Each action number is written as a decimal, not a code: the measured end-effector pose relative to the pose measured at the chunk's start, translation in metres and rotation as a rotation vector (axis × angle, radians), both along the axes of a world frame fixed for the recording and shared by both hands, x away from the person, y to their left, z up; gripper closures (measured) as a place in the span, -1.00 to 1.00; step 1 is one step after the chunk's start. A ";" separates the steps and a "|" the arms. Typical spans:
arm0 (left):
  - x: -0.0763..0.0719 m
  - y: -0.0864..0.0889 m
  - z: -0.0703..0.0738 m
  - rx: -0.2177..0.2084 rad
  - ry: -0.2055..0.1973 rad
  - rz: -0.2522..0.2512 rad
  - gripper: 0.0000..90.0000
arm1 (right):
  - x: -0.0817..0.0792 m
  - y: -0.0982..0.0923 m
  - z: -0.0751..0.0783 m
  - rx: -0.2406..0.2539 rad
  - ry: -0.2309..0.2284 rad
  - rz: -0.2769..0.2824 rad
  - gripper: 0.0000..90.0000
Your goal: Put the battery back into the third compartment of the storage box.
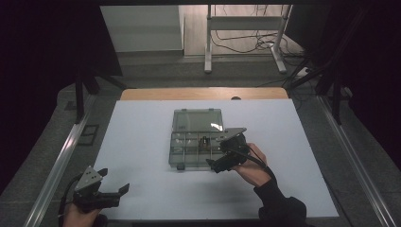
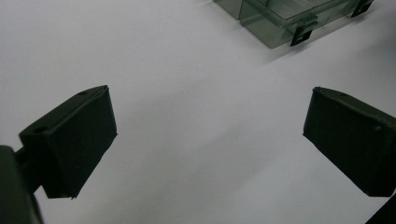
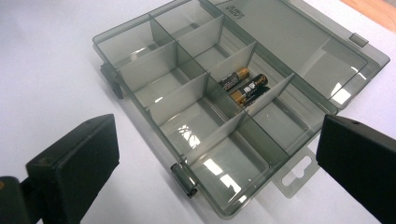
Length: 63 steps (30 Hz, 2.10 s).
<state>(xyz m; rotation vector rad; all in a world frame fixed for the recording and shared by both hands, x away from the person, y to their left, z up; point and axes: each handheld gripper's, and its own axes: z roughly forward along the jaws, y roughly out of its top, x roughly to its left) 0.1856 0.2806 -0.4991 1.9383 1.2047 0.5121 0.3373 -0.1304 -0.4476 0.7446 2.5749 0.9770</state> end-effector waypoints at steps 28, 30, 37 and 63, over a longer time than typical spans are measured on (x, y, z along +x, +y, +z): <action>0.000 0.001 0.000 -0.008 0.000 0.003 -0.94 | -0.032 -0.039 0.003 0.029 -0.024 -0.035 -1.00; 0.000 0.001 0.000 -0.008 0.000 0.003 -0.94 | -0.034 -0.042 0.004 0.035 -0.028 -0.040 -1.00; 0.000 0.001 0.000 -0.008 -0.001 0.002 -0.94 | -0.041 -0.057 0.005 0.038 -0.039 -0.066 -1.00; 0.000 0.001 0.000 -0.008 -0.002 0.002 -0.94 | -0.059 -0.097 -0.007 0.066 -0.059 -0.145 -1.00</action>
